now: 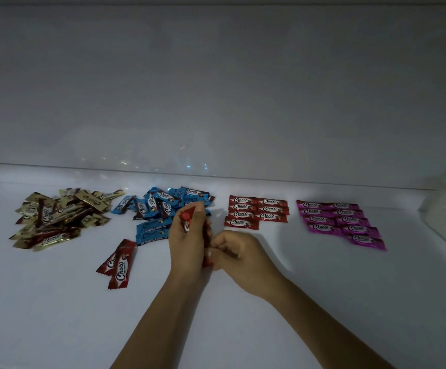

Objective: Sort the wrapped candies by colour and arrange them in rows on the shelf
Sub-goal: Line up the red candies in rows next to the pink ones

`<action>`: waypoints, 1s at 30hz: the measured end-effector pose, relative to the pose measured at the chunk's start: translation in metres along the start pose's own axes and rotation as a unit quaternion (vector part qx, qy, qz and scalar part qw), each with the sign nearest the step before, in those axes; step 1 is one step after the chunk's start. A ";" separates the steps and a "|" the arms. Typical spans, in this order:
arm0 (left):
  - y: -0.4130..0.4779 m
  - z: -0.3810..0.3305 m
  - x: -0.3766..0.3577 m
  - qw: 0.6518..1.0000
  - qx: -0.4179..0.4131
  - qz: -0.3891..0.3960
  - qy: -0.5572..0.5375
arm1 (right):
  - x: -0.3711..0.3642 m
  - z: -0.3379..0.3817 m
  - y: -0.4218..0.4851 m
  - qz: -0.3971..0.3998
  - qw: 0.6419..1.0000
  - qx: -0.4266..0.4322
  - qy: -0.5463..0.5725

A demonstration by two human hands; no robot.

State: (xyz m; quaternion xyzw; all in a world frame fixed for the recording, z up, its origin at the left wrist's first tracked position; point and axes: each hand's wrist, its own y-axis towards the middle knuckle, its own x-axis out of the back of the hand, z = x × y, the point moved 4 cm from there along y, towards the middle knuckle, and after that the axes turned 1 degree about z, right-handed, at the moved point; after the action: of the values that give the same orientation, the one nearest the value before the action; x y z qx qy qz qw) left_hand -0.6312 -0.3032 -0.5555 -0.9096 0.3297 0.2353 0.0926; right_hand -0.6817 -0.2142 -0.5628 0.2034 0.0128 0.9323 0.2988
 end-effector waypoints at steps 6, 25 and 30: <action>0.000 -0.002 -0.003 0.997 -0.056 0.014 0.056 | 0.030 0.006 0.001 -0.102 0.983 -0.035 0.151; -0.002 0.003 0.000 0.984 -0.040 0.052 0.163 | 0.053 0.004 0.001 -0.189 0.974 -0.034 0.124; -0.006 0.006 -0.010 0.939 -0.137 0.132 0.288 | 0.059 0.001 -0.001 -0.206 0.947 -0.074 0.236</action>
State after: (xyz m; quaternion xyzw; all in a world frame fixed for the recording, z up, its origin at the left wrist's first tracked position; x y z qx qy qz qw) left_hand -0.6360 -0.2915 -0.5559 -0.8905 0.4242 0.0164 -0.1636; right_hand -0.7244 -0.1797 -0.5400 -0.0518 0.0558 0.8700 0.4871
